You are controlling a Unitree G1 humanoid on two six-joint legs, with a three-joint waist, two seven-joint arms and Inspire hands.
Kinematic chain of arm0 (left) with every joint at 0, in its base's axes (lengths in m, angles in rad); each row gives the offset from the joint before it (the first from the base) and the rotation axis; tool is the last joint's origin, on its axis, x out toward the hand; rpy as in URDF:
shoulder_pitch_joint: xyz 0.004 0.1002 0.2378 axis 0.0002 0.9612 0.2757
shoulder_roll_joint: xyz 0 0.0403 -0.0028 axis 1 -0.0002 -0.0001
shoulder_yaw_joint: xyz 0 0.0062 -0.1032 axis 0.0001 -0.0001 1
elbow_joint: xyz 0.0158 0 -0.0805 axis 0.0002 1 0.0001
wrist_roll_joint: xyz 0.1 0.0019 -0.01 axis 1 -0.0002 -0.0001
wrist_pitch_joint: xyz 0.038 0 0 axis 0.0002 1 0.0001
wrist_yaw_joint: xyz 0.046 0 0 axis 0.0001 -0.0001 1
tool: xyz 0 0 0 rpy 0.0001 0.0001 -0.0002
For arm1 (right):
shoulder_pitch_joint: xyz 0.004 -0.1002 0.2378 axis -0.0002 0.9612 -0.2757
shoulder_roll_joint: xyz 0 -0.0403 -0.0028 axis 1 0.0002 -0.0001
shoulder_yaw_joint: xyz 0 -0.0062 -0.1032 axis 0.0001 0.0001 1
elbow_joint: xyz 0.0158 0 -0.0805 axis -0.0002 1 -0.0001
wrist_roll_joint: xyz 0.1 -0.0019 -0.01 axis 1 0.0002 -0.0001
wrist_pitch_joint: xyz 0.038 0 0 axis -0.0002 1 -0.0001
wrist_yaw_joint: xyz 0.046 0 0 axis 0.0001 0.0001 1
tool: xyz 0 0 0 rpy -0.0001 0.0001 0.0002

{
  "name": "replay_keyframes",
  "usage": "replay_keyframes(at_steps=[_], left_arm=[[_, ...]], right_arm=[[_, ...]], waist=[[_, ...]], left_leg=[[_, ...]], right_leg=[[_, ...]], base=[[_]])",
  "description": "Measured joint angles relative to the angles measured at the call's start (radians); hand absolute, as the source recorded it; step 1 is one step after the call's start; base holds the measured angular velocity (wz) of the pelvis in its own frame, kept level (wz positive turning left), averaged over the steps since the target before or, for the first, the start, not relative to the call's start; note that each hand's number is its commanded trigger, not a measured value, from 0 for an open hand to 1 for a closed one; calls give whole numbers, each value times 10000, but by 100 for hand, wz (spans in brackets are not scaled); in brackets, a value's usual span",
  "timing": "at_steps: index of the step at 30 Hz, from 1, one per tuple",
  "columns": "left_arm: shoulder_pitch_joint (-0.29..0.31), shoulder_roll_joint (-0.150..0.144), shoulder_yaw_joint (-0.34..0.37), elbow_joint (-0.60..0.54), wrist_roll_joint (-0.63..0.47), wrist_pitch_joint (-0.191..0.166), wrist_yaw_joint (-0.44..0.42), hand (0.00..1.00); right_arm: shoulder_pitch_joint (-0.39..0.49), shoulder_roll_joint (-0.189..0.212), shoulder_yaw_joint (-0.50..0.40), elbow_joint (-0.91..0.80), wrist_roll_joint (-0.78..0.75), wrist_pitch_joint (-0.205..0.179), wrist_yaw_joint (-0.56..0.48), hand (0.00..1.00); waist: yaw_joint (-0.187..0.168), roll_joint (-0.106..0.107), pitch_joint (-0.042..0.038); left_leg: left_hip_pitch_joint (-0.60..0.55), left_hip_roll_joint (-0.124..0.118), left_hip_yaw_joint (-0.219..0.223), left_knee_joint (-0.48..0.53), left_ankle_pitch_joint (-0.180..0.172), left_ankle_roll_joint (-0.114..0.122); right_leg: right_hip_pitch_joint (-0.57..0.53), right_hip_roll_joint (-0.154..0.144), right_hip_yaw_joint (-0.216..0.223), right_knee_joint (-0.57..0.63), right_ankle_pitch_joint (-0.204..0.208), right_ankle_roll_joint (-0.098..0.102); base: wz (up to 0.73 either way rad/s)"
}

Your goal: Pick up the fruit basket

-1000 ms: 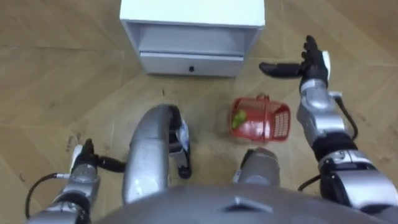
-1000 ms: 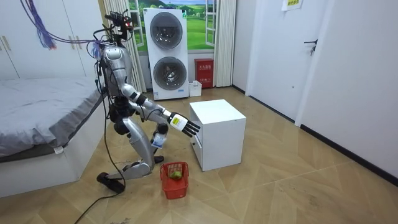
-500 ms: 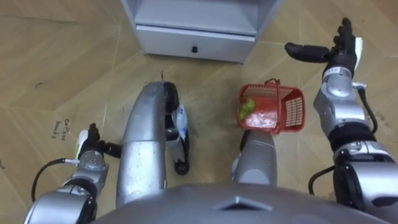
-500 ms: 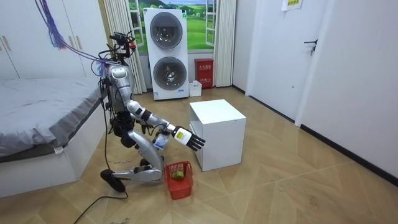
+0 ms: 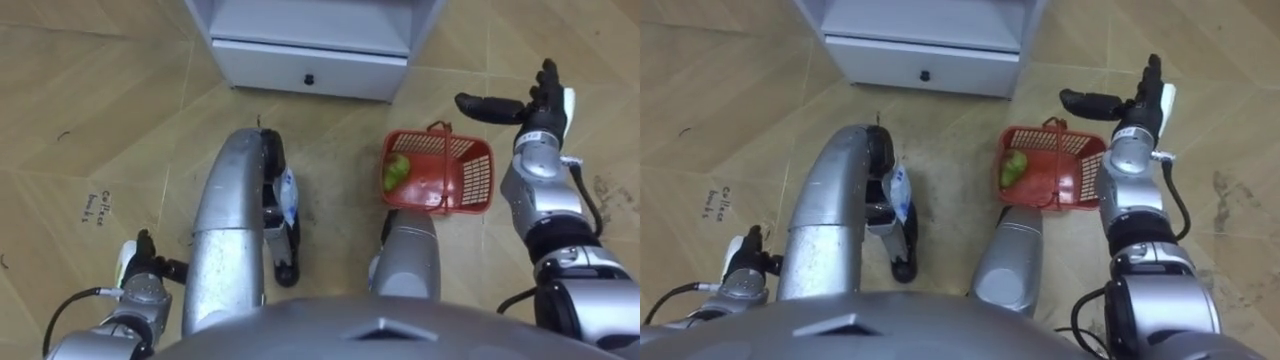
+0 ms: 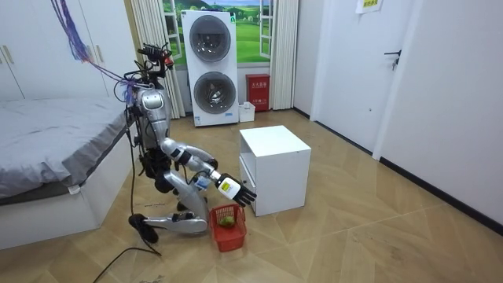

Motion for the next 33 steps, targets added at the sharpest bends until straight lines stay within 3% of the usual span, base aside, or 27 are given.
replay_keyframes(at_steps=[3, 7, 8, 10, 12, 19, 33], left_arm=[[-9, -1, -3, -13, 1, -5, 1, 0], [152, 31, -199, -29, -12, -9, -54, 0], [160, -145, -226, -43, -17, 6, -137, 0], [162, -188, -312, -70, -13, -36, -354, 0], [28, -168, -323, -85, -20, -77, -517, 0], [-232, -79, -438, -77, -196, -69, -797, 0], [-252, -78, -887, -188, -383, -20, -900, 0]], right_arm=[[1, 19, 215, 73, -1, 3, 13, 0], [-4, 31, 844, 102, 140, 3, 176, 0], [-109, -71, 967, 121, 146, 24, 306, 0], [-99, -23, 1136, 197, 213, 39, 321, 0], [-58, 47, 1208, 389, 259, 53, 338, 0], [-81, 41, 1497, 974, 578, 108, 589, 0], [-123, -41, 1564, 1702, 1334, 322, 1029, 0]], waist=[[-13, 71, -28], [10, 150, -67], [138, 423, 9], [236, 455, 14], [306, 456, 12], [359, 459, 11], [603, 802, 32]], left_leg=[[-182, 5, -90, 233, 0, -280], [-671, -10, -440, 1132, 83, -453], [-909, 89, -739, 1486, 122, -535], [-1040, 53, -806, 1446, 293, -870], [-1033, -69, -896, 1365, 311, -907], [-1005, -130, -997, 1375, 313, -910], [-1244, -52, -918, 1054, 296, -944]], right_leg=[[-25, 48, -5, 374, -113, -190], [247, 463, -3, 1099, -388, -309], [198, 846, -9, 1267, -388, -321], [85, 911, 58, 1250, -424, -343], [73, 909, 34, 1195, -424, -330], [45, 951, 48, 1246, -429, -321], [-390, 924, -17, 1509, -464, -258]], base=[[4], [-5], [-28], [-15], [4], [0], [4]])
